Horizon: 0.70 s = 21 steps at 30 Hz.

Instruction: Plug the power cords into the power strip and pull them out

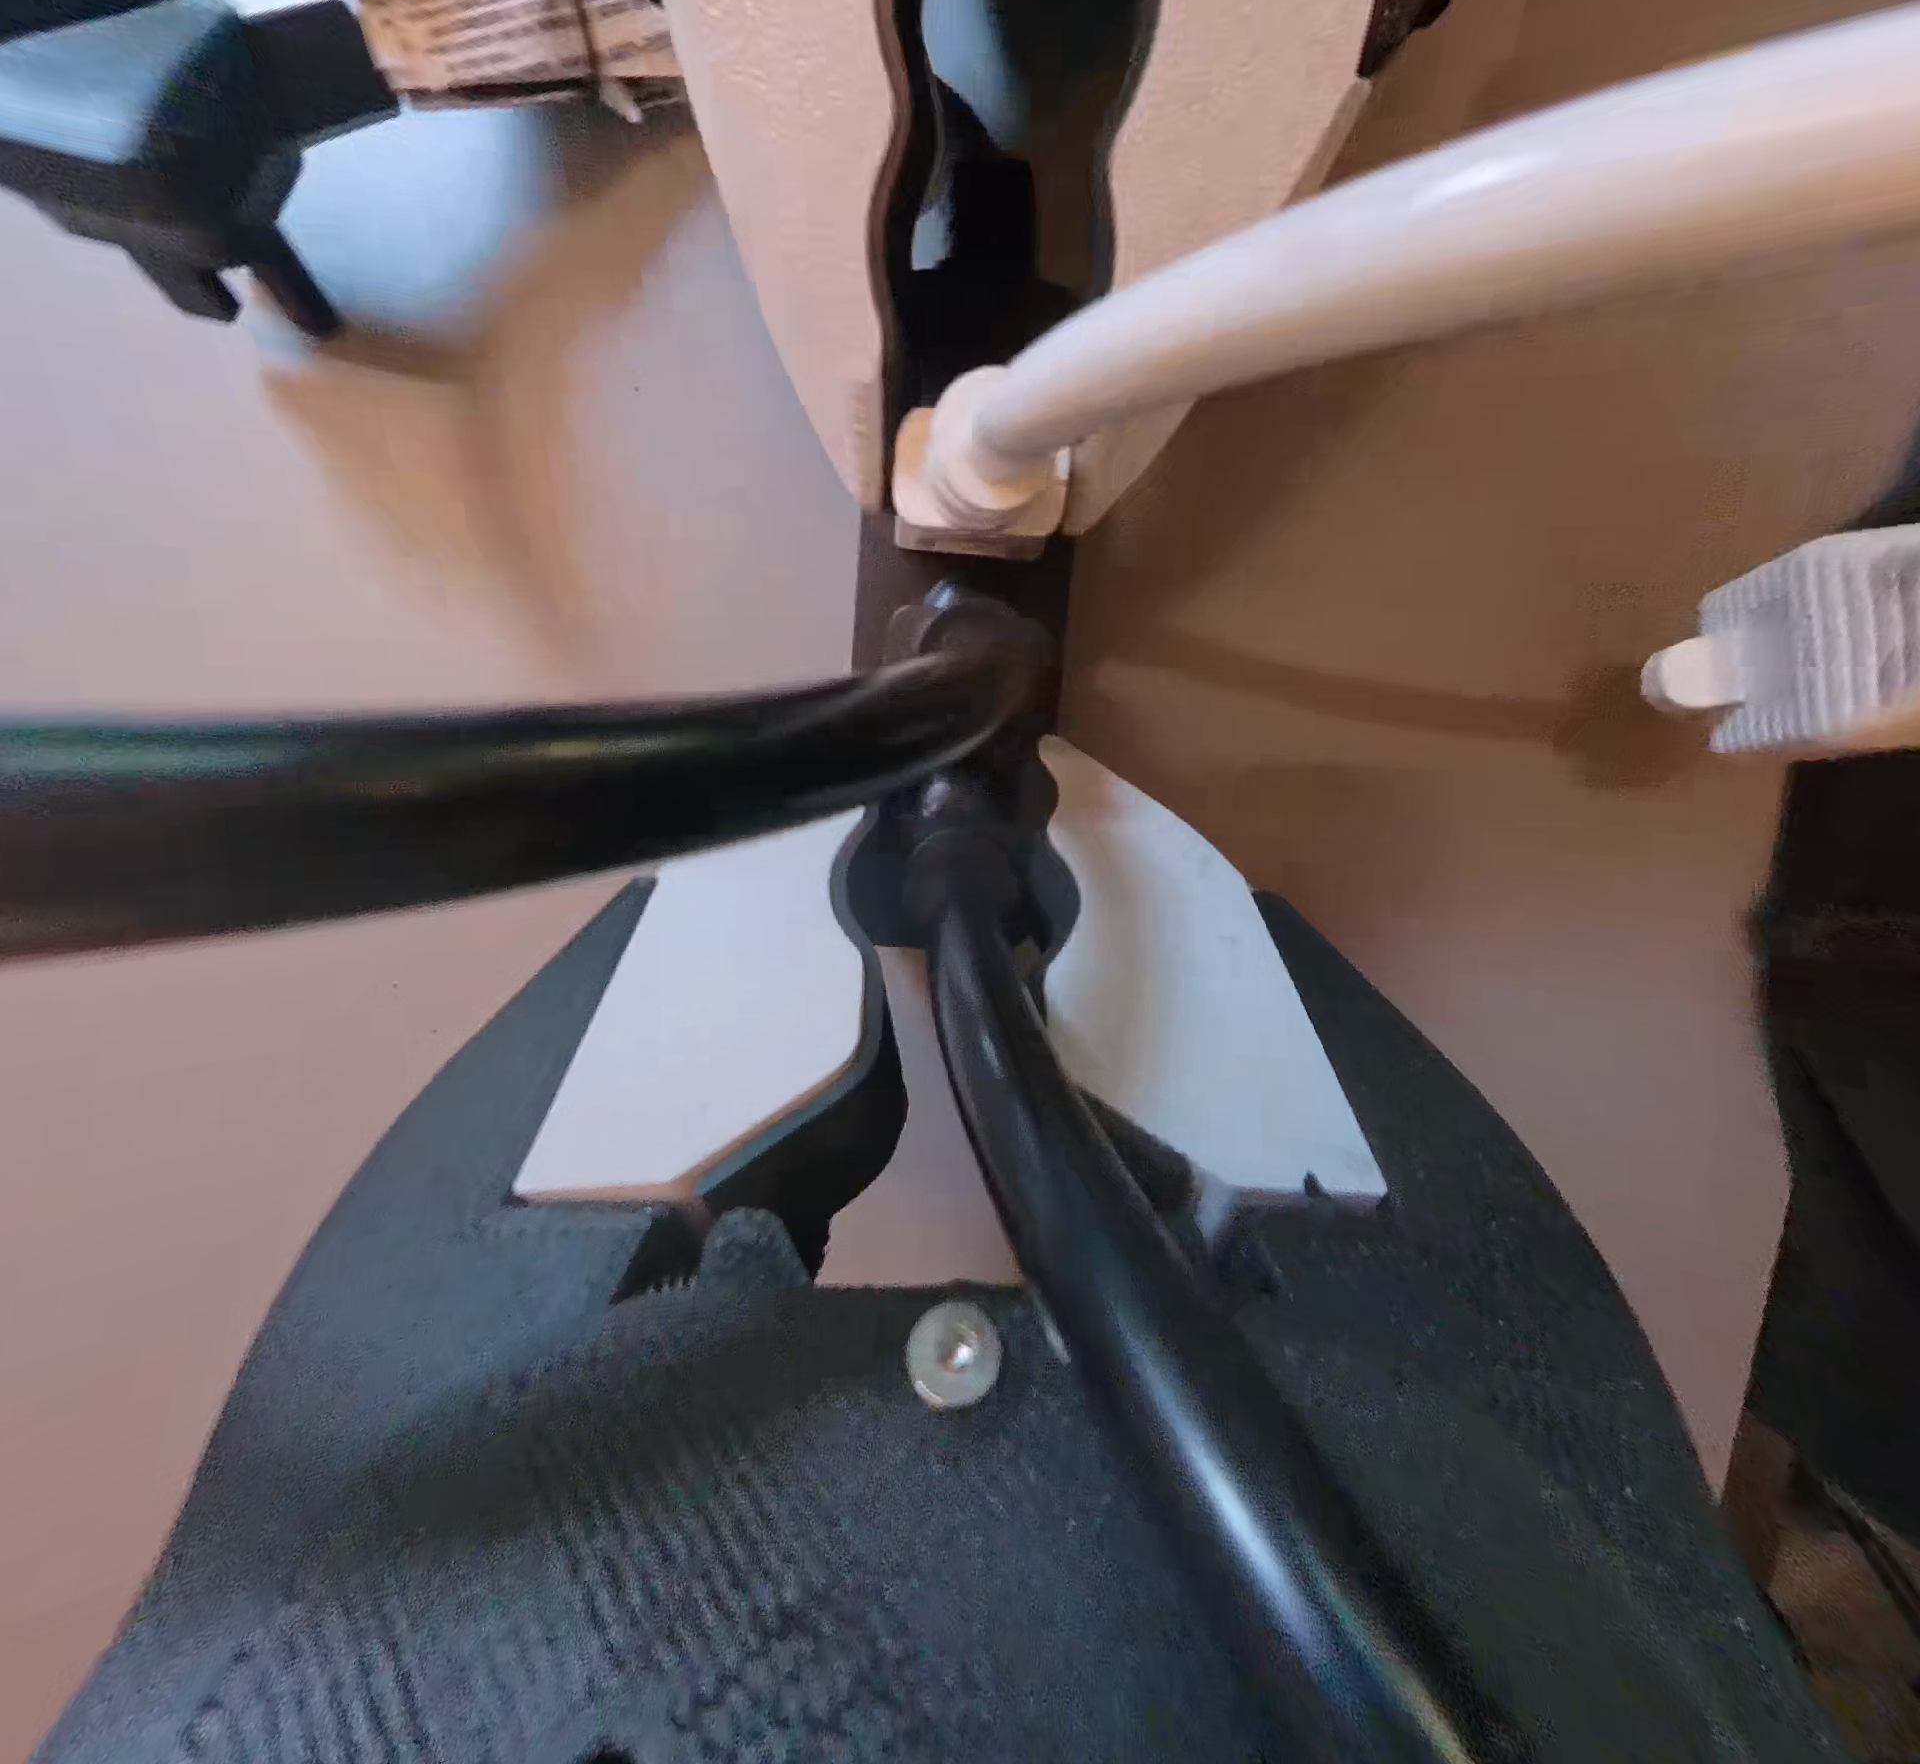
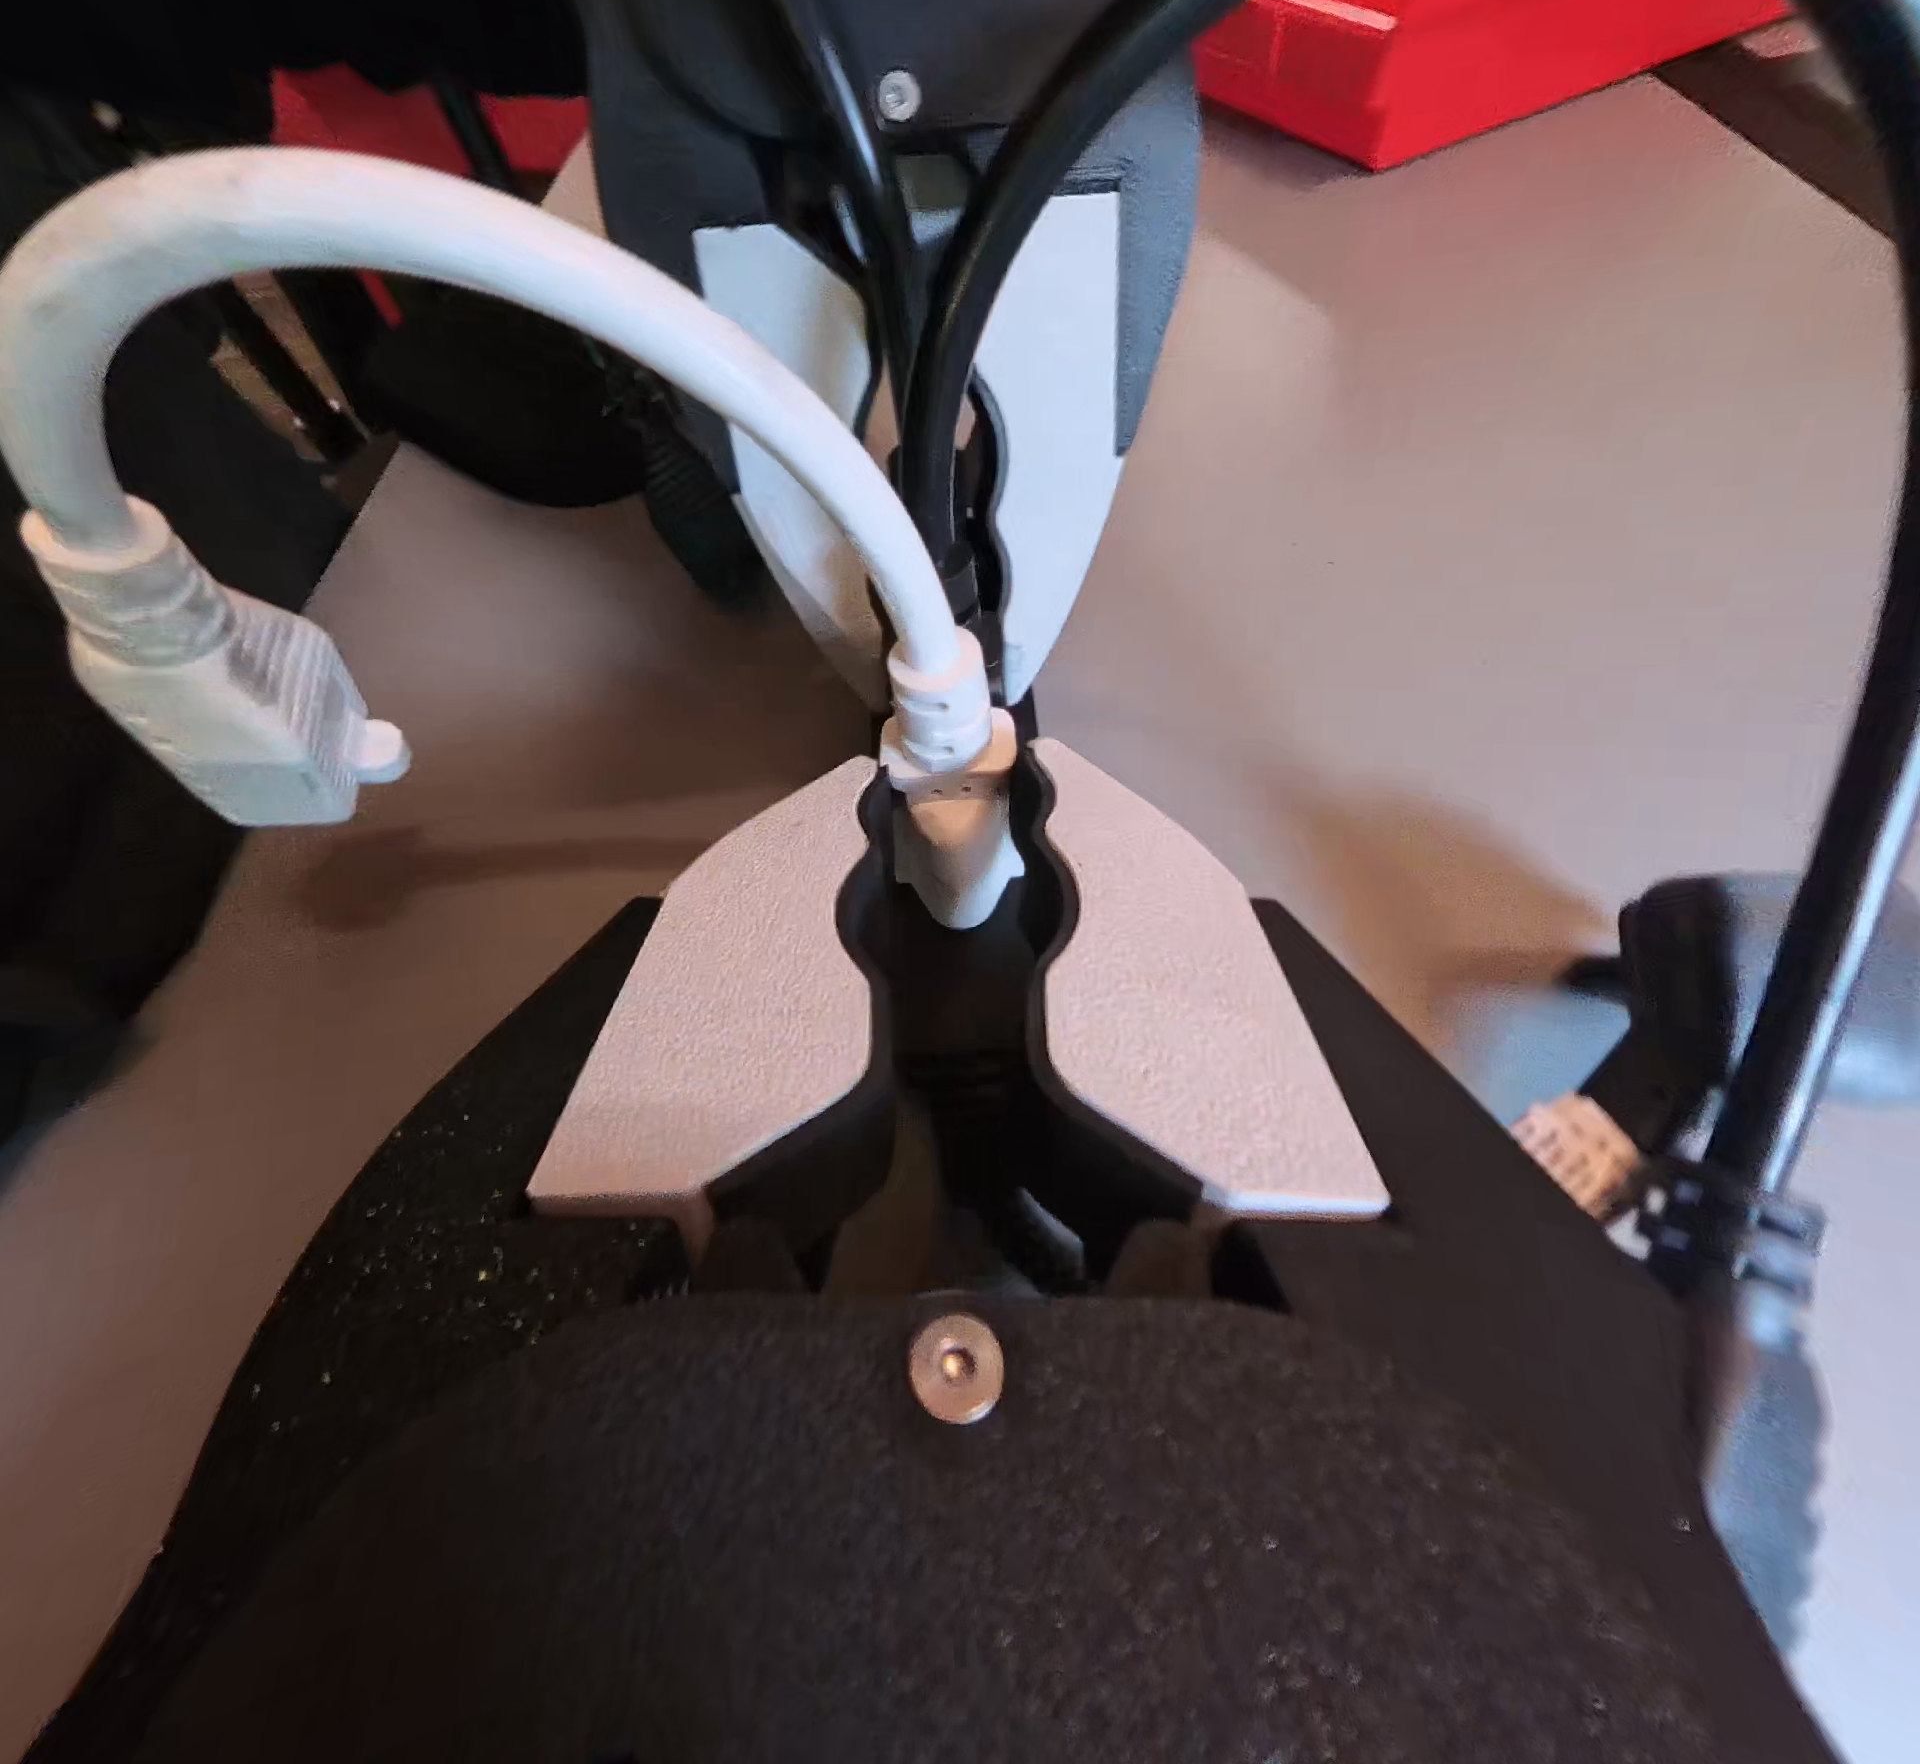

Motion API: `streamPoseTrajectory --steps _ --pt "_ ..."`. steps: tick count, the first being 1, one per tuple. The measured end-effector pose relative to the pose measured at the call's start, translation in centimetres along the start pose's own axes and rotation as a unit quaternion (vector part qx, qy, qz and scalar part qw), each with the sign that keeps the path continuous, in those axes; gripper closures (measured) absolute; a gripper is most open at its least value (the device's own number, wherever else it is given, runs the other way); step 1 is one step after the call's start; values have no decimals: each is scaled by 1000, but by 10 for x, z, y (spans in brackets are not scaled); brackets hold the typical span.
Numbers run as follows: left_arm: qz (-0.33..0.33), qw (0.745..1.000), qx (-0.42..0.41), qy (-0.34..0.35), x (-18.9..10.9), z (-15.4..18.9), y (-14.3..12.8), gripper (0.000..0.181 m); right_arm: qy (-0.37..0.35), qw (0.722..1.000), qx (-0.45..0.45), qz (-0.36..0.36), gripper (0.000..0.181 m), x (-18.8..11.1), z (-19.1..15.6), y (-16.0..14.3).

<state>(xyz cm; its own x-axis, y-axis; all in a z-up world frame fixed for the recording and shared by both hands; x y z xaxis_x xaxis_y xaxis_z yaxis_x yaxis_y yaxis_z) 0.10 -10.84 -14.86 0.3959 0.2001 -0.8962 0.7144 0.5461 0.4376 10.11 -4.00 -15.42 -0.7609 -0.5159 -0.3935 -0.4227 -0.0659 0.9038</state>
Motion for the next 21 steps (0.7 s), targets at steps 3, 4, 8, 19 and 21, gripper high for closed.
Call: streamPoseTrajectory --steps 3,4,8,19,21 --pt "0 1000 4 -24 0 4 -1 162 5 998 -59 0 162 1 -15 -1" --pt "7 1000 3 -27 0 6 -1 159 14 998 -66 1 162 1 -19 -1" --pt "1 1000 0 11 0 0 0 158 -16 1000 1 9 163 -2 0 1" --pt "9 1000 -2 -8 -3 1 -3 160 -9 999 18 38 164 -3 -7 3" --pt "6 1000 -1 -3 -3 0 -2 160 -1 999 29 38 164 -3 -3 3"
Point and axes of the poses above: each gripper's, where its closed fingertips meet, x out along the fingers, y out of its top, z = x × y across the jaws, the point moved 7 cm from there along -x, back along the fingers, and after that the axes turned 3 degrees about x, right-handed, at the moved point
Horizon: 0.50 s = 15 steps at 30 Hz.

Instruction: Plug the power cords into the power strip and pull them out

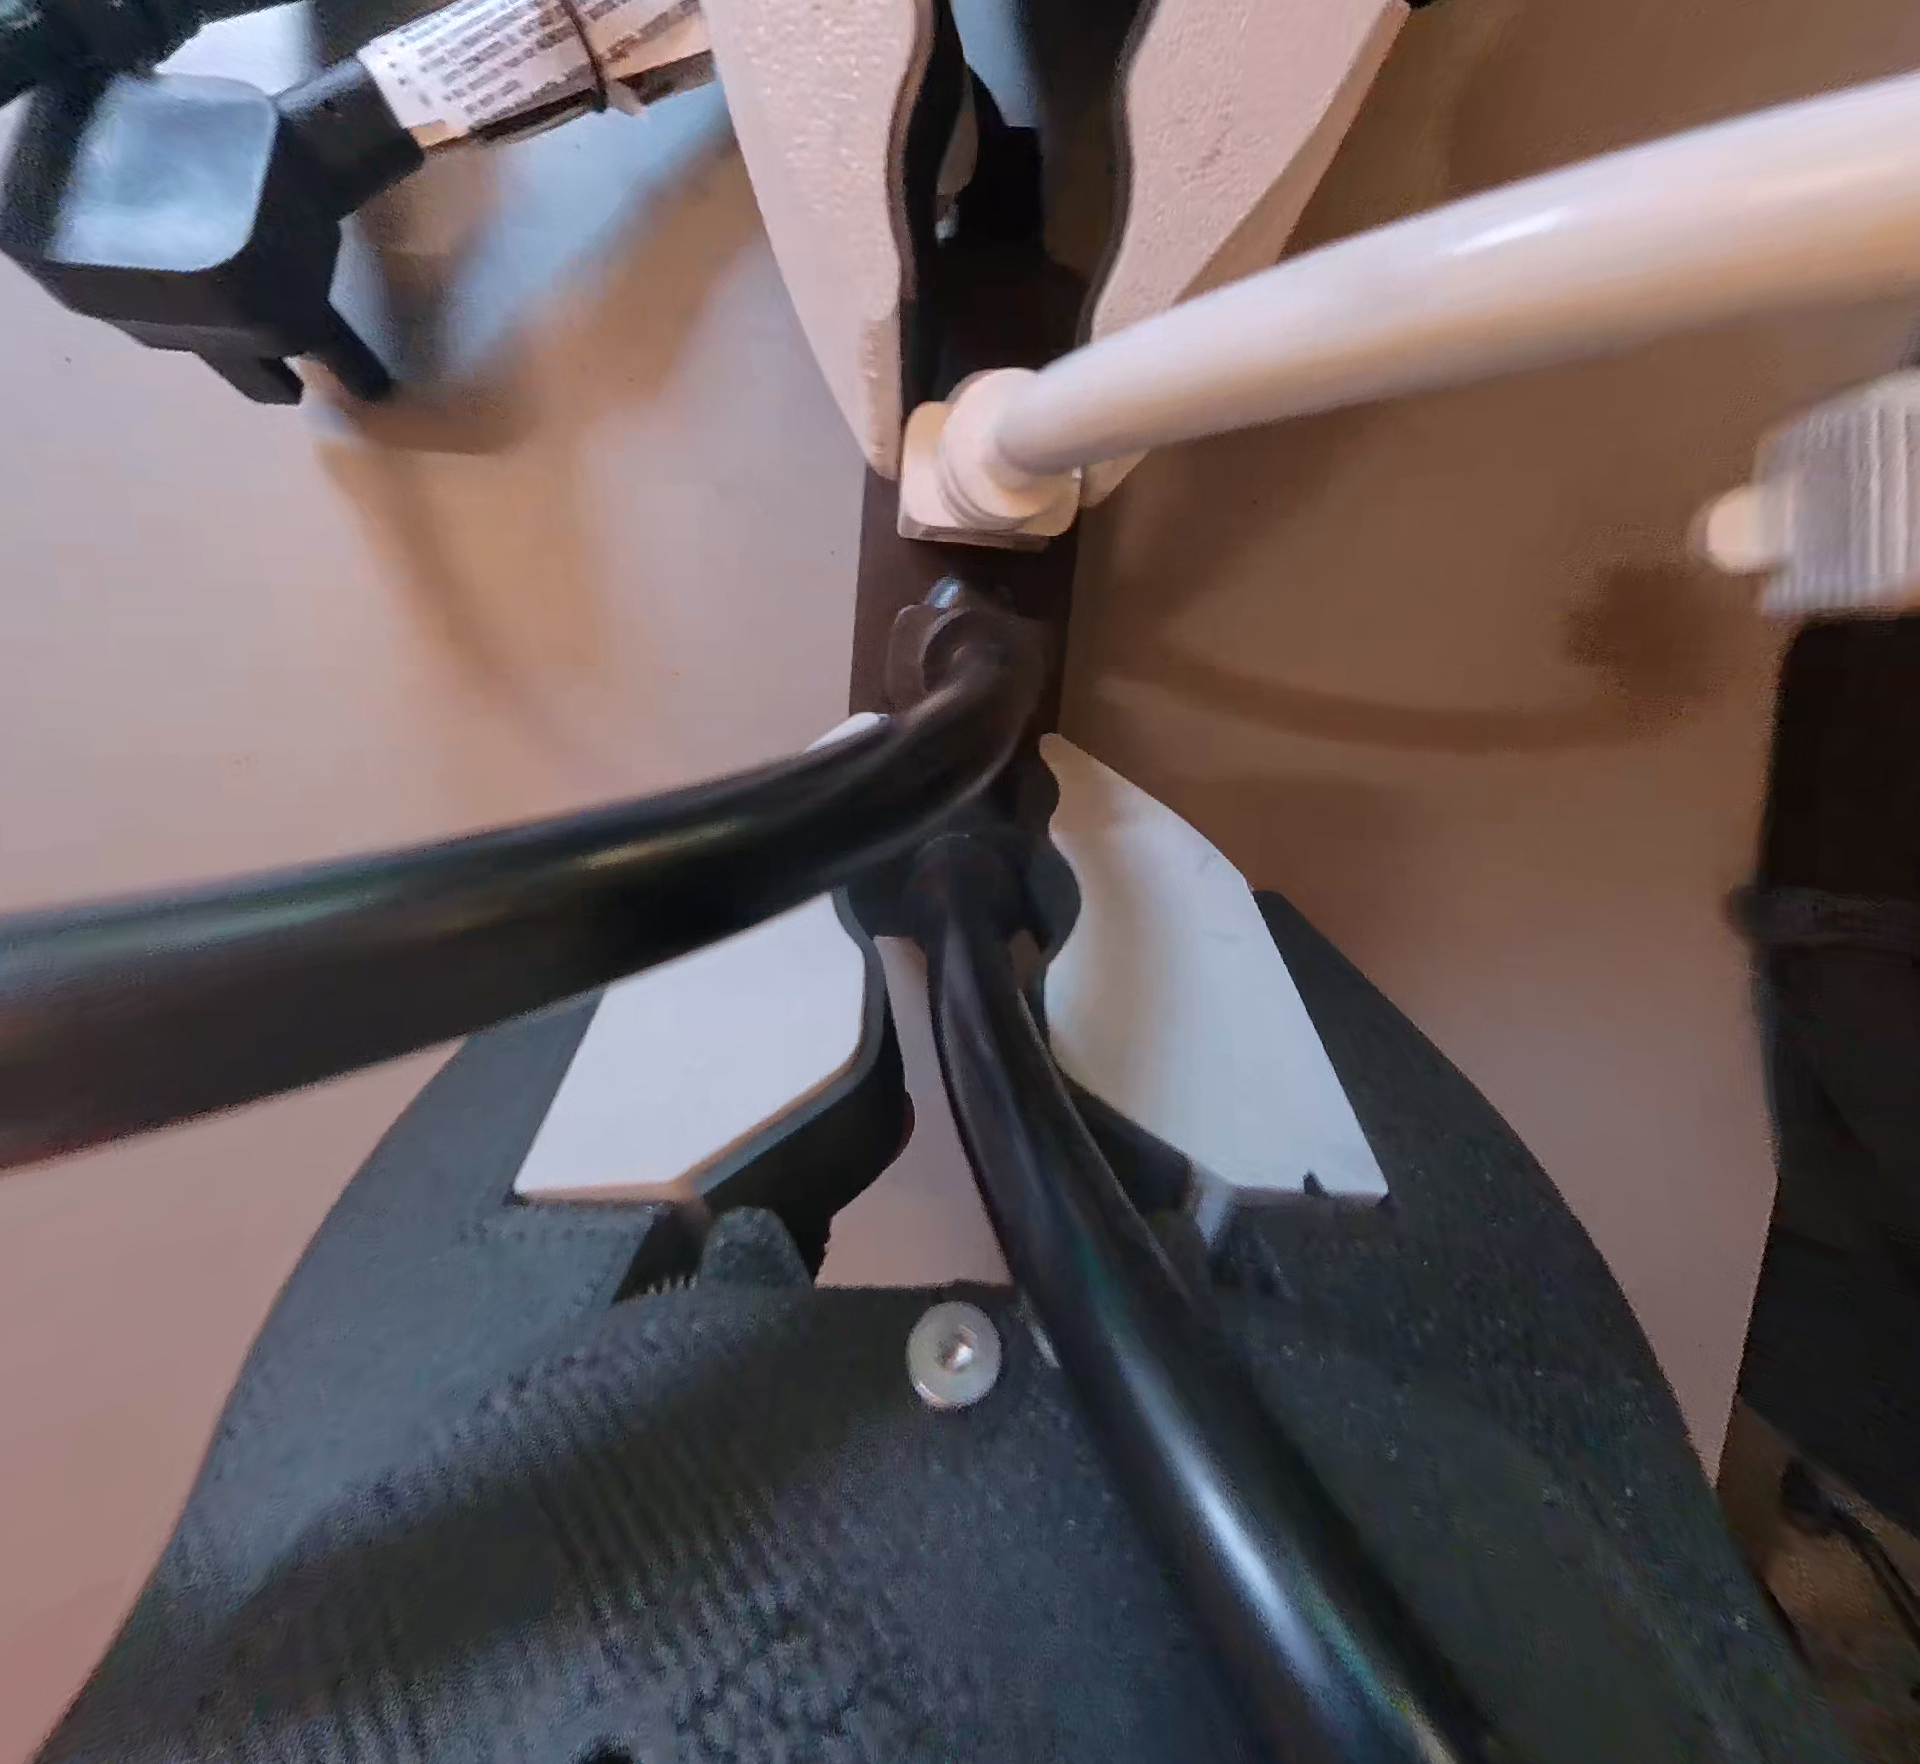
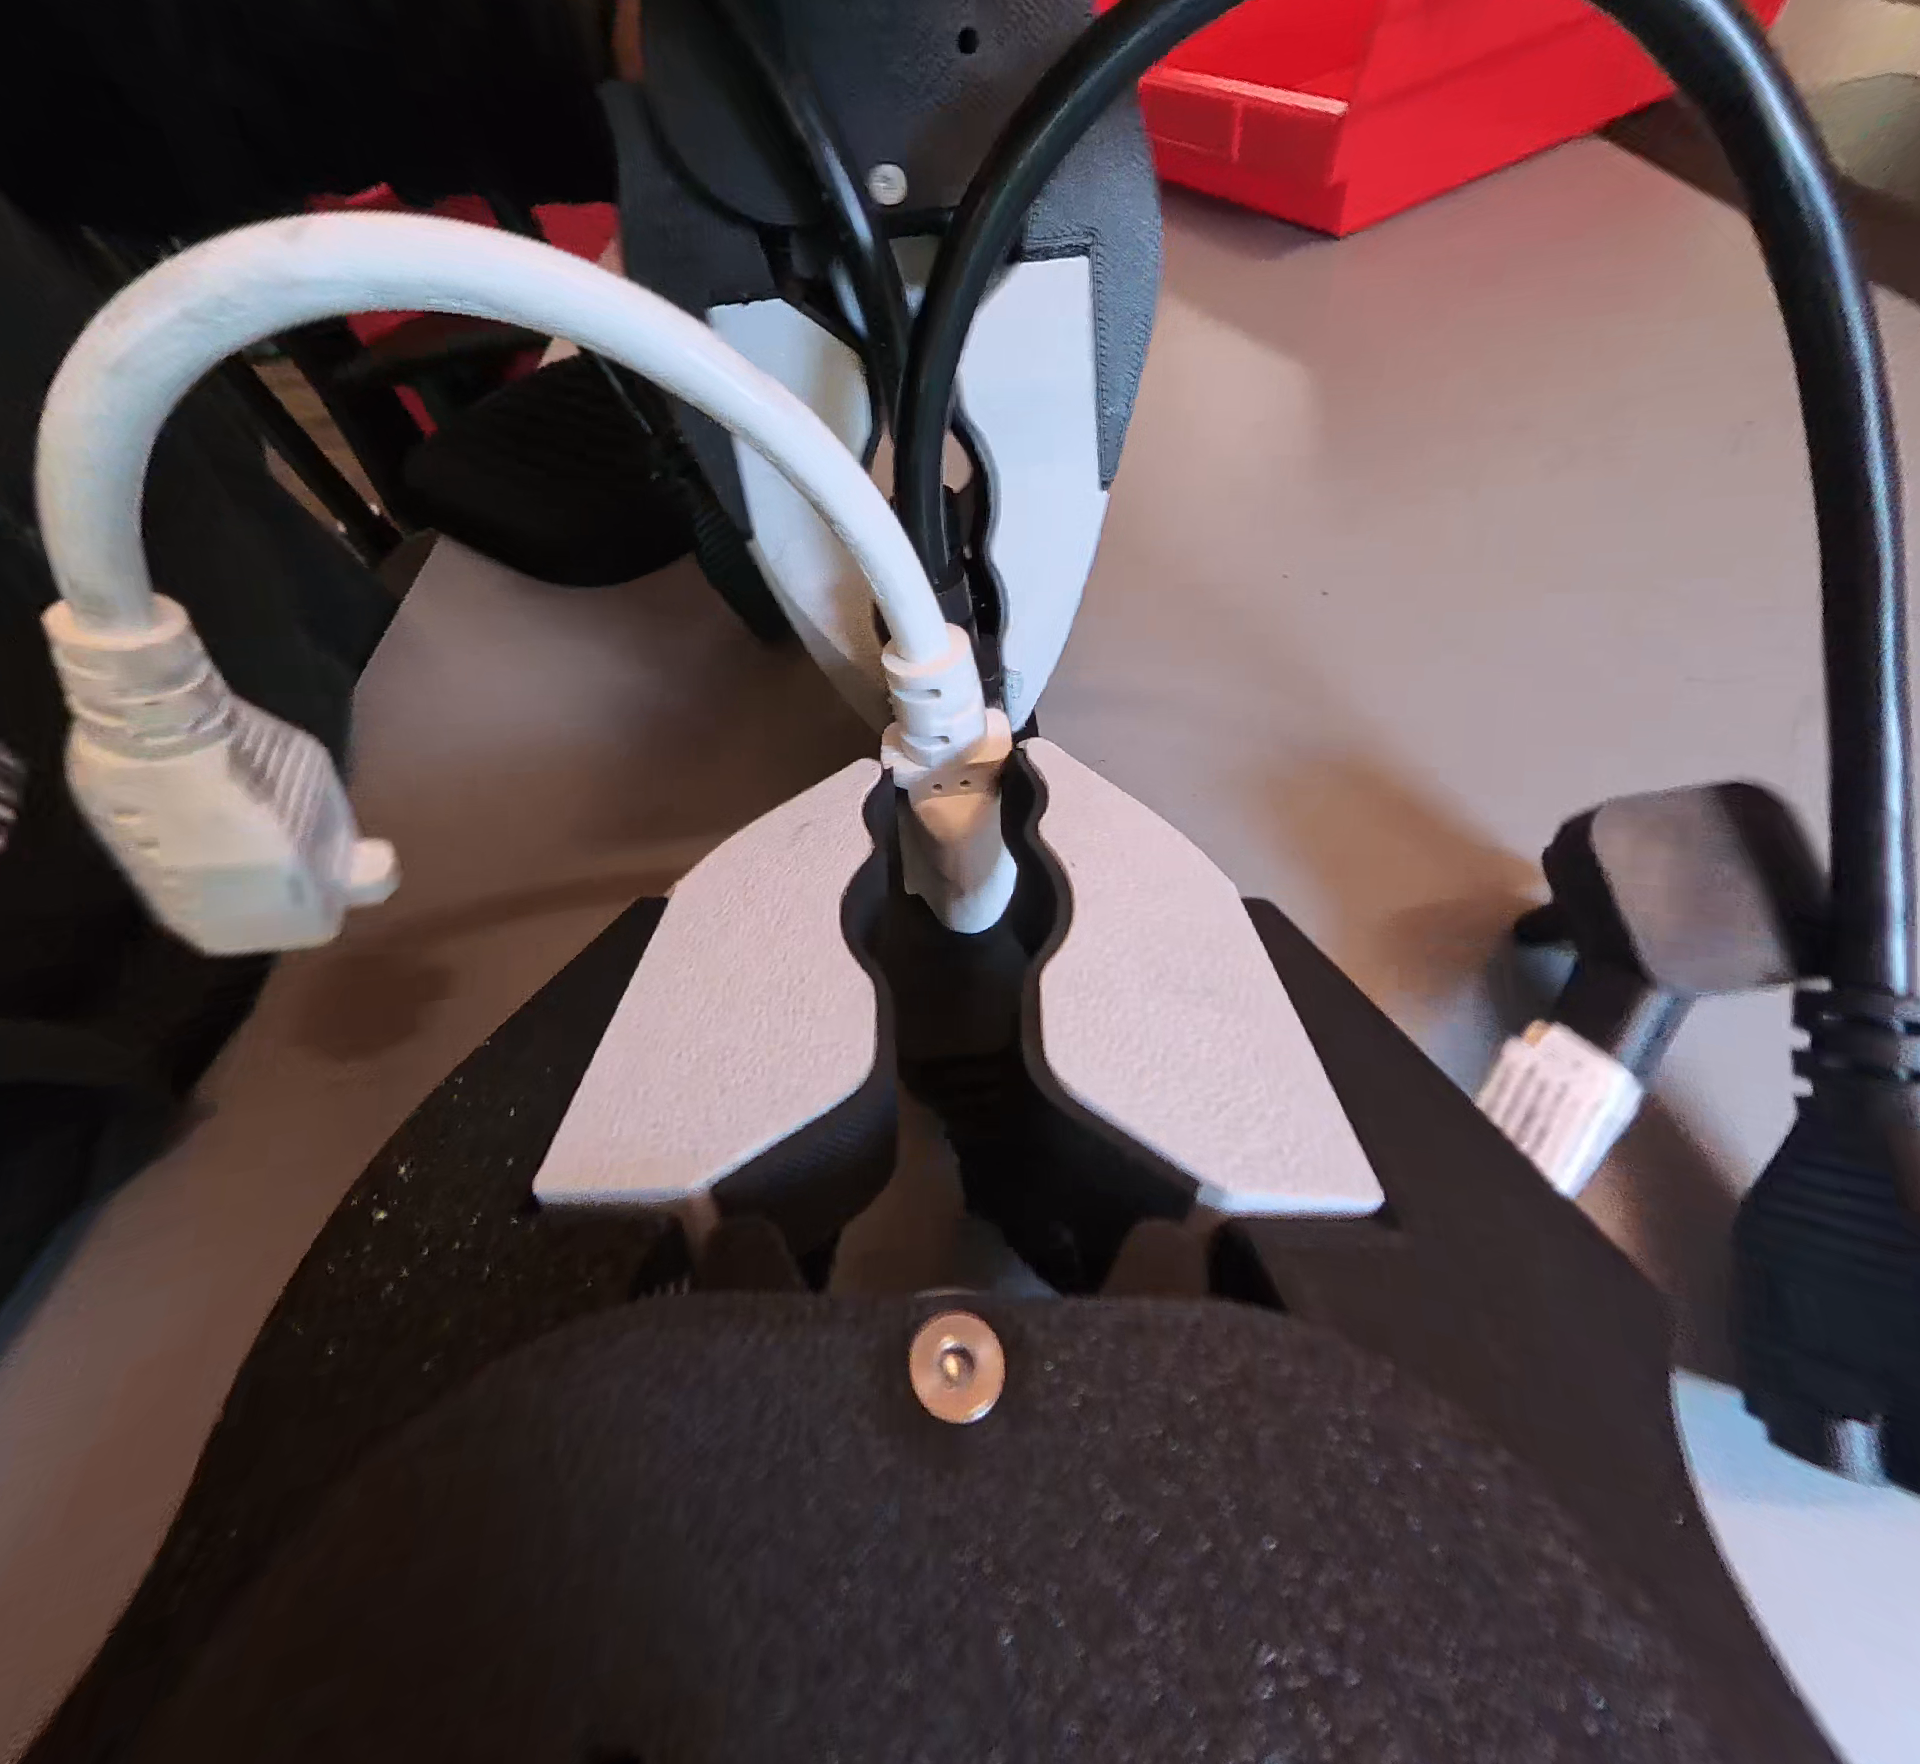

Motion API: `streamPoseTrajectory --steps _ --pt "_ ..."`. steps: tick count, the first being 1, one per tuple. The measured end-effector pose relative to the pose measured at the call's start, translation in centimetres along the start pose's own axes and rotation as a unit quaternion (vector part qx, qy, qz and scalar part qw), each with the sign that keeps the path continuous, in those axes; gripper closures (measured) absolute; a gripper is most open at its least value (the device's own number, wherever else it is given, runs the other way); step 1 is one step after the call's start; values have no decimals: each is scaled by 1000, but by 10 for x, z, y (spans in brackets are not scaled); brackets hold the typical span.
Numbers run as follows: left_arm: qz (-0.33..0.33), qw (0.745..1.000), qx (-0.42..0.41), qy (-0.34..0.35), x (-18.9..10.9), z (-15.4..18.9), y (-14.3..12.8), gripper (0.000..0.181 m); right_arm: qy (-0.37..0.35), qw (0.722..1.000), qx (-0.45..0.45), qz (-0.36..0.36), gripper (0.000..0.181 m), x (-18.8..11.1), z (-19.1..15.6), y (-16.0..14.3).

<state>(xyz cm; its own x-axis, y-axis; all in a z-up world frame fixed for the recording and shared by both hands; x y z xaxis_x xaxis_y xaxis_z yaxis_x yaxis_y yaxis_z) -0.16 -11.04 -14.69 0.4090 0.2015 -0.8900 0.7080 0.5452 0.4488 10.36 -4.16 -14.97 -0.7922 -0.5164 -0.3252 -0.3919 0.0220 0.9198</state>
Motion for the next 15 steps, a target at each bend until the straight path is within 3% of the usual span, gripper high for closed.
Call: streamPoseTrajectory --steps 3,4,6,8,11,13,15 --pt "-7 1000 -1 18 1 -4 2 159 -8 992 124 18 165 -1 16 -3" --pt "-8 1000 -1 15 1 -4 2 159 -14 992 123 19 166 -2 14 -3" --pt "-8 1000 -6 4 0 -3 1 158 -28 999 41 4 165 0 4 -2" --pt "-10 1000 -11 -2 -1 -4 -3 162 -40 993 -112 -23 164 2 -10 -3" --pt "-5 1000 -13 -6 0 -3 -3 159 -11 985 -173 -20 166 1 -17 -5" --pt "-5 1000 -15 -2 -1 -4 -3 159 -8 991 -131 -18 166 2 -13 -3" --pt "-10 1000 -8 12 -2 -6 -4 159 -11 1000 -2 -9 167 2 -1 -2"
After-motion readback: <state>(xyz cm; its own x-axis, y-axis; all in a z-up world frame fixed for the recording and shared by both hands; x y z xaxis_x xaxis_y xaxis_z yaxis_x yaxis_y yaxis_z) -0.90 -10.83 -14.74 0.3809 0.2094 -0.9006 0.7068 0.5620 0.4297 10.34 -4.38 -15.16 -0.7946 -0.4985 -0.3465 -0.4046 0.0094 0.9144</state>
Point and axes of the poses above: each gripper's, where its closed fingertips meet, x out along the fingers, y out of its top, z = x × y across the jaws, the point moved 7 cm from there along -x, back along the fingers, and after that the axes turned 3 degrees about x, right-handed, at the moved point
